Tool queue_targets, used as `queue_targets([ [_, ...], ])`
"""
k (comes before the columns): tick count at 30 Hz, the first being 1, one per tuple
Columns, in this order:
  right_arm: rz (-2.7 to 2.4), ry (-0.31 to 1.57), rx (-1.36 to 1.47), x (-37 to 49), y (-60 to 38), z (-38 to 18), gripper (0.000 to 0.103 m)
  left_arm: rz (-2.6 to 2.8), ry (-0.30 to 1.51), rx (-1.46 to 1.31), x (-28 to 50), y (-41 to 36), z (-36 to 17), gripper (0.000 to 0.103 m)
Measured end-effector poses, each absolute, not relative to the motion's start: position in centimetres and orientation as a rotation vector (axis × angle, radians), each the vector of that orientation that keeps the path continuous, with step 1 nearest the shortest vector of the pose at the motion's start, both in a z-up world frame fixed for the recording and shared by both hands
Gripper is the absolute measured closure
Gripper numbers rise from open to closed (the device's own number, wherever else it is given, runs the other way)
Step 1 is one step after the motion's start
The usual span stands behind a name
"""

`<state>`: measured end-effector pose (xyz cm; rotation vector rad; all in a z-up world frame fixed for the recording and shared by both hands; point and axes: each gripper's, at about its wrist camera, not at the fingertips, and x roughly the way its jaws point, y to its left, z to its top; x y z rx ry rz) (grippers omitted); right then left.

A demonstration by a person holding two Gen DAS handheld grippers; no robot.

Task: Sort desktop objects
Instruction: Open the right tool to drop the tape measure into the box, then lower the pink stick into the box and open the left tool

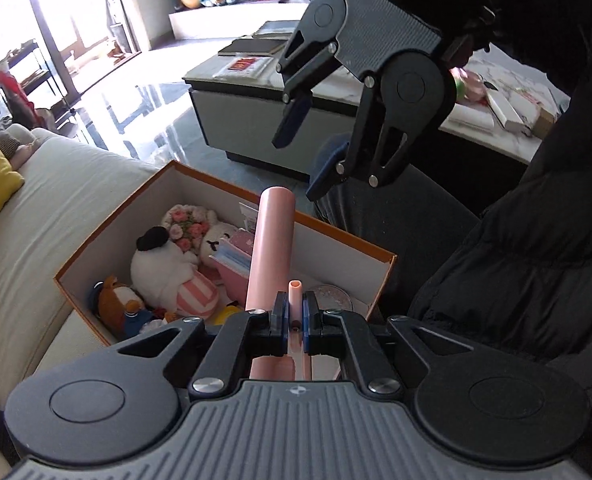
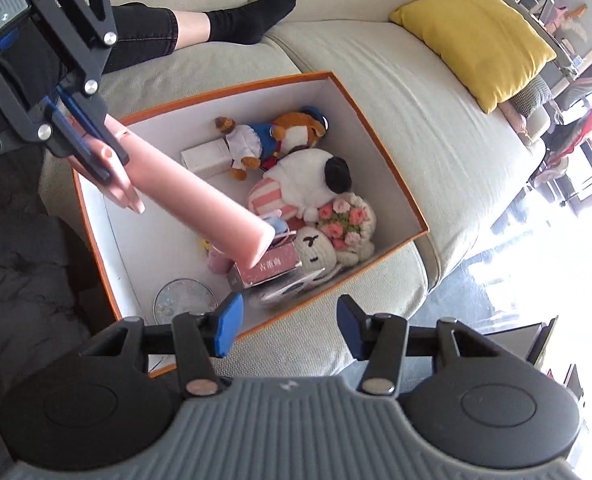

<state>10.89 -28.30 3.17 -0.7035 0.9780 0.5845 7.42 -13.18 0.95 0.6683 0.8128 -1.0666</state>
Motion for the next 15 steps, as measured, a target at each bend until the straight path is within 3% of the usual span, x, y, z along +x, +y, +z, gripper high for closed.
queue_targets([
  [15, 0.66, 1.035, -0.709, 12.0, -26.9, 0.3, 0.049, -1.234, 0.975, 0.807, 9.7, -14.5, -5.1, 0.096],
])
